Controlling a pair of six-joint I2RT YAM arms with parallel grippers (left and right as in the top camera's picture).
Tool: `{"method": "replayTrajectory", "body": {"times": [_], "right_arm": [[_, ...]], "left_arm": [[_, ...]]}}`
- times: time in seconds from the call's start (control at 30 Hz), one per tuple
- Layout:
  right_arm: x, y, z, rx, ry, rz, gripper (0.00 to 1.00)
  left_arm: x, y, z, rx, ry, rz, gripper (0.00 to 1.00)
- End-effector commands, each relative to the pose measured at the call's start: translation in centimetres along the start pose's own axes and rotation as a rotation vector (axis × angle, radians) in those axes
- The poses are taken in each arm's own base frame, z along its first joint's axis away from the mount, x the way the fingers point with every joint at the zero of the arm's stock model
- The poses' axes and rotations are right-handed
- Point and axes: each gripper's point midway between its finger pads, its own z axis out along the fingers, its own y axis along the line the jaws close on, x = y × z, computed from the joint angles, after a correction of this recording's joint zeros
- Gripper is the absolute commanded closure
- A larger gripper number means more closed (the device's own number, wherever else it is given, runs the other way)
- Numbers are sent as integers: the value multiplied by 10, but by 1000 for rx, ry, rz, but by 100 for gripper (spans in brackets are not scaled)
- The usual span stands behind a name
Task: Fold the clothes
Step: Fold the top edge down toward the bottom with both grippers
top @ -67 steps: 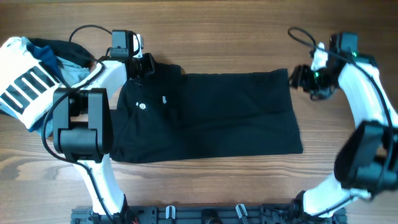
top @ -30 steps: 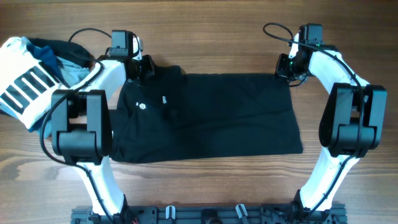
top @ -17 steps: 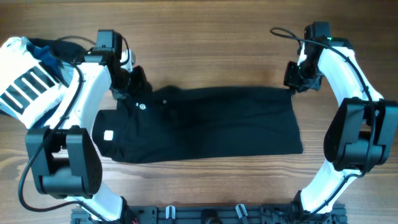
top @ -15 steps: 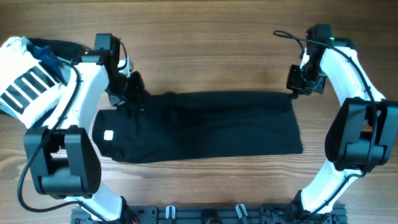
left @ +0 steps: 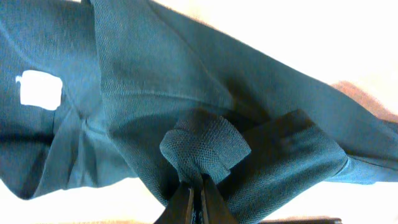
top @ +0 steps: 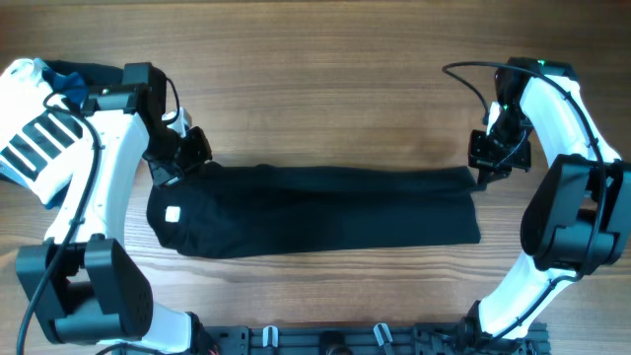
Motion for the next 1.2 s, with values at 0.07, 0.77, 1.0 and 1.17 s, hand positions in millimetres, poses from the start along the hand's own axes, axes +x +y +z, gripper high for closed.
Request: {"method": "replayTrajectory", "body": {"times": [0.07, 0.77, 1.0, 1.17], "right_arm": [[-1, -5, -8, 17, -28, -17, 95], [7, 3, -7, -29, 3, -44, 69], [8, 3, 9, -28, 12, -21, 62], [7, 7, 23, -82, 10, -49, 49]], "left_arm": [[30, 14, 3, -37, 111, -19, 96], [51, 42, 24, -145, 184, -48, 62], [53, 46, 72, -78, 166, -109, 65], [53, 52, 92, -70, 140, -120, 83]]}}
